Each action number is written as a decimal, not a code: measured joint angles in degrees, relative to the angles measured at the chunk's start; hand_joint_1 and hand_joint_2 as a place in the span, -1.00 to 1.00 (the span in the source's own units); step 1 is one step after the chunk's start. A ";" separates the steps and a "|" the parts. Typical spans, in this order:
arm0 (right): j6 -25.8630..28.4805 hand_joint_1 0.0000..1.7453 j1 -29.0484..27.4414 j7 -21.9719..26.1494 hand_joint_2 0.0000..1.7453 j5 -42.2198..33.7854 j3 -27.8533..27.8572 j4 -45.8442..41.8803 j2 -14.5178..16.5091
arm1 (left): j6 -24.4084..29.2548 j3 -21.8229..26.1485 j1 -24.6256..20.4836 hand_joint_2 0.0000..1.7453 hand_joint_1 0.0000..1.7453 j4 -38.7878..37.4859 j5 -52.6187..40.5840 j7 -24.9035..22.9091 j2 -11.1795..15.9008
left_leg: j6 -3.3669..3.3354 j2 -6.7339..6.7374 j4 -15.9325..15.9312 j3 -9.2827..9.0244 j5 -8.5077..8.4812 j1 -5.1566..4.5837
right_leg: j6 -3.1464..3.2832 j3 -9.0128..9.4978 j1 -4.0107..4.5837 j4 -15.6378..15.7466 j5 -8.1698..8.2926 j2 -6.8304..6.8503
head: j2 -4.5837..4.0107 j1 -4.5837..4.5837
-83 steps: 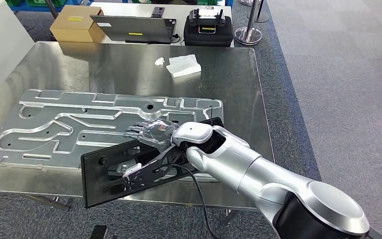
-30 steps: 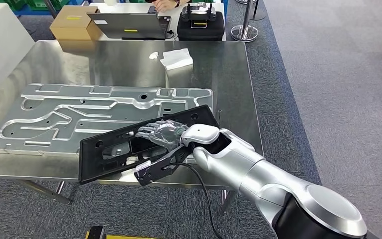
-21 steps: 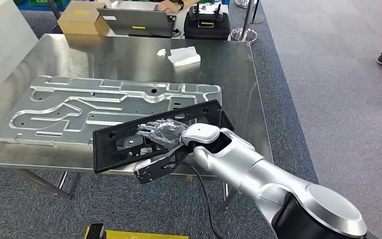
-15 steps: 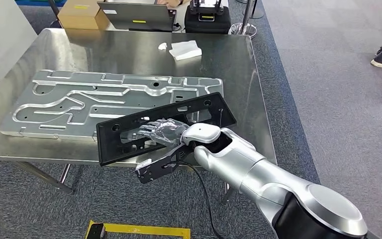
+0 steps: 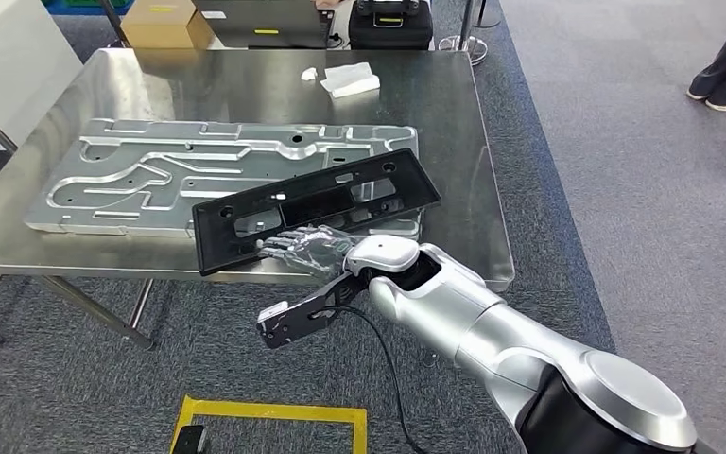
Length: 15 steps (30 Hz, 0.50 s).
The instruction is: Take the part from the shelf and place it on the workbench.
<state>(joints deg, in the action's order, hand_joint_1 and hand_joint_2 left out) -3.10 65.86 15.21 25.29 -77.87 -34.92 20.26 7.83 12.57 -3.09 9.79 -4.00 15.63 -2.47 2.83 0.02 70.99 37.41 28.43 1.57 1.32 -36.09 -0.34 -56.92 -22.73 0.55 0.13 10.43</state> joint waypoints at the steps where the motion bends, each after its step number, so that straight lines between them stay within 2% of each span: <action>1: 0.01 -1.00 -0.01 0.02 1.00 -0.02 0.02 0.01 0.01 | 0.01 0.00 -0.06 -1.00 -1.00 0.01 0.00 0.01 -0.01 | 0.43 0.00 -3.68 -2.68 -0.66 0.24 | -0.37 -0.95 -0.16 -0.59 0.34 0.00 | 0.00 0.01; 2: 0.02 -1.00 0.00 0.03 1.00 -0.04 0.07 0.02 0.01 | 0.02 0.00 -0.13 -1.00 -1.00 0.02 0.00 0.06 -0.02 | 0.44 -0.11 -7.64 -5.35 -0.52 0.27 | -0.75 -1.79 -0.22 -1.23 0.62 -0.02 | 0.00 0.00; 3: 0.03 -1.00 -0.01 0.08 1.00 -0.08 0.15 0.03 0.01 | 0.02 0.00 -0.17 -1.00 -1.00 0.04 0.00 0.15 -0.03 | 0.21 -0.19 -10.50 -7.10 0.17 0.23 | -1.13 -2.34 -0.19 -1.72 0.92 -0.03 | -0.01 0.00; 4: 0.07 -1.00 -0.02 0.15 1.00 -0.17 0.25 0.05 0.01 | 0.03 0.00 -0.20 -1.00 -1.00 0.05 0.00 0.27 -0.04 | -0.27 -0.28 -12.08 -7.93 1.00 0.08 | -1.48 -2.70 -0.07 -2.03 1.27 -0.05 | 0.00 0.00; 5: 0.10 -1.00 -0.05 0.26 1.00 -0.29 0.34 0.11 0.00 | 0.05 0.00 -0.18 -1.00 -1.00 0.07 -0.01 0.38 -0.04 | -1.01 -0.35 -12.48 -7.99 1.08 -0.12 | -1.84 -2.88 0.00 -2.14 1.69 -0.07 | 0.00 -0.01; 6: 0.16 -1.00 -0.09 0.41 1.00 -0.46 0.40 0.22 -0.03 | 0.08 0.00 -0.16 -1.00 -1.00 0.07 -0.01 0.45 -0.05 | -1.65 -0.25 -12.28 -7.51 0.75 -0.08 | -2.17 -3.04 -0.03 -2.15 2.04 -0.09 | 0.00 -0.01; 7: 0.28 -1.00 -0.12 0.60 1.00 -0.72 0.48 0.37 -0.07 | 0.10 0.01 -0.19 -1.00 -1.00 0.07 -0.02 0.48 -0.07 | -2.31 -0.15 -12.21 -7.08 0.29 -0.08 | -2.48 -3.35 -0.12 -2.52 1.60 -0.13 | 0.01 -0.01; 8: 0.52 -1.00 -0.17 0.92 1.00 -1.16 0.65 0.53 -0.12 | 0.13 0.01 -0.21 -1.00 -1.00 0.07 -0.03 0.48 -0.08 | -2.93 -0.04 -12.22 -6.50 -0.30 -0.08 | -2.75 -3.90 -0.25 -3.67 0.07 -0.18 | 0.00 -0.02; 9: 0.93 -1.00 -0.22 1.45 1.00 -1.91 1.01 0.68 -0.17 | 0.17 0.02 -0.24 -1.00 -1.00 0.08 -0.04 0.48 -0.09 | -3.47 0.08 -12.26 -5.80 -0.98 -0.10 | -2.95 -4.73 -0.35 -6.02 -2.51 -0.22 | 0.00 -0.03; 11: 2.18 -1.00 -0.39 3.28 1.00 -4.29 2.40 0.88 -0.21 | 0.37 0.02 -0.24 -1.00 -1.00 0.09 -0.07 0.48 -0.11 | -3.98 0.15 -12.20 -4.20 -2.30 -0.38 | -3.15 -6.58 -0.38 -13.08 -8.30 -0.28 | 0.00 -0.03; 12: 2.99 -1.00 -0.59 4.75 1.00 -5.94 3.52 0.96 -0.23 | 0.49 0.03 -0.22 -1.00 -1.00 0.09 -0.06 0.49 -0.15 | -4.07 0.17 -12.17 -3.34 -2.94 -0.57 | -3.12 -7.08 -0.36 -16.40 -9.74 -0.28 | 0.00 -0.03; 13: 3.79 -1.00 -0.89 6.48 1.00 -7.65 4.88 1.01 -0.26 | 0.61 0.05 -0.21 -1.00 -1.00 0.09 -0.04 0.50 -0.21 | -4.12 0.19 -12.15 -2.53 -3.54 -0.77 | -2.96 -6.92 -0.29 -18.30 -9.79 -0.30 | 0.00 -0.02; 14: 4.61 -1.00 -1.32 8.61 1.00 -9.51 6.73 0.97 -0.29 | 0.74 0.09 -0.20 -1.00 -1.00 0.09 -0.03 0.52 -0.29 | -4.17 0.19 -12.14 -1.74 -4.14 -1.02 | -2.62 -5.85 -0.15 -18.42 -8.80 -0.31 | 0.00 -0.02; 15: 5.27 -1.00 -1.90 10.89 1.00 -11.27 9.05 0.66 -0.36 | 0.88 0.14 -0.19 -1.00 -1.00 0.09 -0.01 0.55 -0.40 | -4.20 0.16 -12.13 -1.02 -4.73 -1.28 | -2.03 -3.74 0.08 -16.43 -7.31 -0.34 | 0.00 -0.02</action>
<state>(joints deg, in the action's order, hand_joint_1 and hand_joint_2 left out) 2.16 63.96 26.10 14.02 -68.82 -34.26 19.91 8.71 12.71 -3.29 9.88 -4.01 16.18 -2.87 -1.37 0.19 58.86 36.39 23.70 0.29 -0.72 -39.83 -0.26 -73.35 -30.04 0.21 0.13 10.40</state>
